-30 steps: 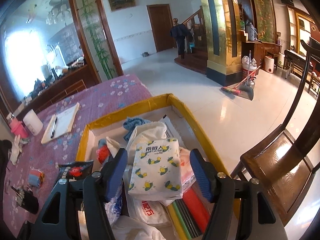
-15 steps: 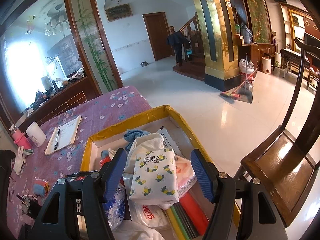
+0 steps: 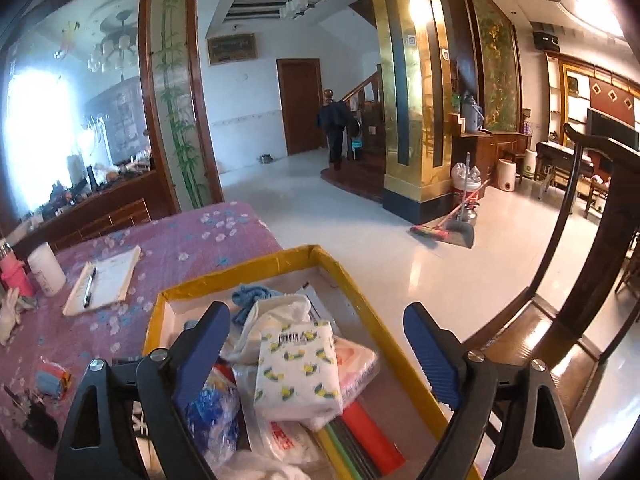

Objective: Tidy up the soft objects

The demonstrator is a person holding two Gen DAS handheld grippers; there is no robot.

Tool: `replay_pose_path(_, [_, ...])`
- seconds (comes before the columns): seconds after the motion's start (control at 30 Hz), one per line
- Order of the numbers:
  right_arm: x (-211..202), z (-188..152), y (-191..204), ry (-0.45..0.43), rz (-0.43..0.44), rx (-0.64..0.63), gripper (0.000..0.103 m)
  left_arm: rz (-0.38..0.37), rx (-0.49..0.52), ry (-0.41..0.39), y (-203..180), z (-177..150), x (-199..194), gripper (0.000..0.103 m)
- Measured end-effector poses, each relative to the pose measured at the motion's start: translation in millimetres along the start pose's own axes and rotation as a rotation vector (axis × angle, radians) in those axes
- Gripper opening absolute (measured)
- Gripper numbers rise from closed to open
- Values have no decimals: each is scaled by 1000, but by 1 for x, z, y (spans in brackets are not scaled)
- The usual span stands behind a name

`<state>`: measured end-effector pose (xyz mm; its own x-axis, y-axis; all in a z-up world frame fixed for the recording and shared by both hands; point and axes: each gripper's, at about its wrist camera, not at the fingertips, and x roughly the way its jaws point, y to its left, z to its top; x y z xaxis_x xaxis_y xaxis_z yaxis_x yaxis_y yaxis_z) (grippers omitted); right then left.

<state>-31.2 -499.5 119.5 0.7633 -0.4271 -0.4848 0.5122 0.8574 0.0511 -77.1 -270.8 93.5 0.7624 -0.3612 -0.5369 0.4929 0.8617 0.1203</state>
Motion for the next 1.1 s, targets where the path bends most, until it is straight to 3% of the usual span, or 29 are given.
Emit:
replay_pose_path(0.37, [-86, -47, -4, -61, 22, -69, 98, 106, -39, 60, 18, -40, -11, 102])
replay_pose_path(0.53, [-111, -86, -5, -61, 59, -77, 98, 94, -88, 58, 31, -47, -17, 102])
replay_pose_path(0.7, [-116, -114, -2, -33, 84, -73, 98, 76, -123, 0, 39, -49, -27, 102])
replay_pose_path(0.8, [-114, -116, -5, -30, 59, -55, 98, 129, -107, 32, 36, -49, -21, 102])
replay_pose_path(0.93, [-113, -116, -10, -25, 66, -29, 98, 186, -103, 15, 36, -48, -24, 102])
replay_pose_path(1.1, [-113, -117, -3, -25, 51, -59, 98, 182, -151, 84, 50, -48, -15, 102])
